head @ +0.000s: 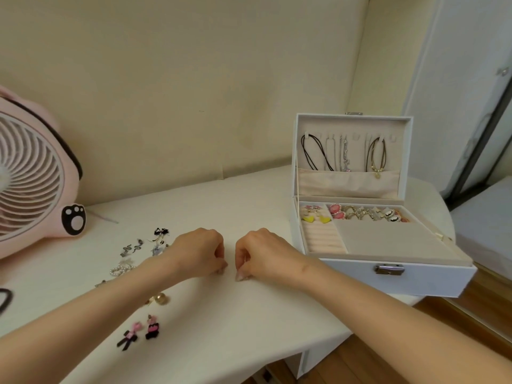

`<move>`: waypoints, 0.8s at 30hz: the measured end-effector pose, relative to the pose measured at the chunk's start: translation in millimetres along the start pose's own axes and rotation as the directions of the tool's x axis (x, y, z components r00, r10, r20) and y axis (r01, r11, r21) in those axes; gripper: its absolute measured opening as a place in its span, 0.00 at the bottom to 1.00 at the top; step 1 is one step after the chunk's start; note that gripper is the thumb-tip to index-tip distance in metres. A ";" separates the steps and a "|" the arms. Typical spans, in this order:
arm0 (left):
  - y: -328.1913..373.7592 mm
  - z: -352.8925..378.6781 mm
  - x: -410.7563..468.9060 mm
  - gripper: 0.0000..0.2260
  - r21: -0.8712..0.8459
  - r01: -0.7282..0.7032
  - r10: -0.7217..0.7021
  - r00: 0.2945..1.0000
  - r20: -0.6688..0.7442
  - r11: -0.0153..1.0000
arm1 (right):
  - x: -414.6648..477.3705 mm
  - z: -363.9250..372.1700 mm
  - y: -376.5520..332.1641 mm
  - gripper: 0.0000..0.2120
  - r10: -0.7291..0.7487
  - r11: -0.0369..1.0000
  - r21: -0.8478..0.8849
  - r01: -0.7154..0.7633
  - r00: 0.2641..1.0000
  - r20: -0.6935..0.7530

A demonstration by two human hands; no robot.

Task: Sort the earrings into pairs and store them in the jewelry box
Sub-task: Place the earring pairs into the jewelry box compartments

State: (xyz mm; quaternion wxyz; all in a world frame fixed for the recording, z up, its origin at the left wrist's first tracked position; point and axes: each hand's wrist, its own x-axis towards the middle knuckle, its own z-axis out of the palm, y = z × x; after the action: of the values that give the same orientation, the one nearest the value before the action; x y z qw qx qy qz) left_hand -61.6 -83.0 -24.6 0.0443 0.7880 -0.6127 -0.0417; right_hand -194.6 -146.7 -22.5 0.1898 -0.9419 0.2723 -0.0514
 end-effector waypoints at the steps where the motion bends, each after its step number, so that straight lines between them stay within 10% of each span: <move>1: 0.2 -0.4 0.0 0.03 -0.002 -0.004 0.004 1.000 -0.007 1.000 | 0.7 0.4 -0.9 0.06 0.001 1.000 -0.009 -0.001 1.000 0.013; 24: 23.1 -32.3 -10.7 0.05 -0.534 -0.240 0.093 0.953 -0.288 0.811 | -27.8 -54.7 8.4 0.09 0.048 0.946 0.323 -0.019 0.995 -0.083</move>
State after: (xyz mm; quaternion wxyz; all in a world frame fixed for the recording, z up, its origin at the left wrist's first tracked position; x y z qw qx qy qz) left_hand -82.5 -77.7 10.4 0.3543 0.6814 -0.6296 -0.1175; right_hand -233.2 -156.5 24.9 0.3293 -0.8904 0.2843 -0.1339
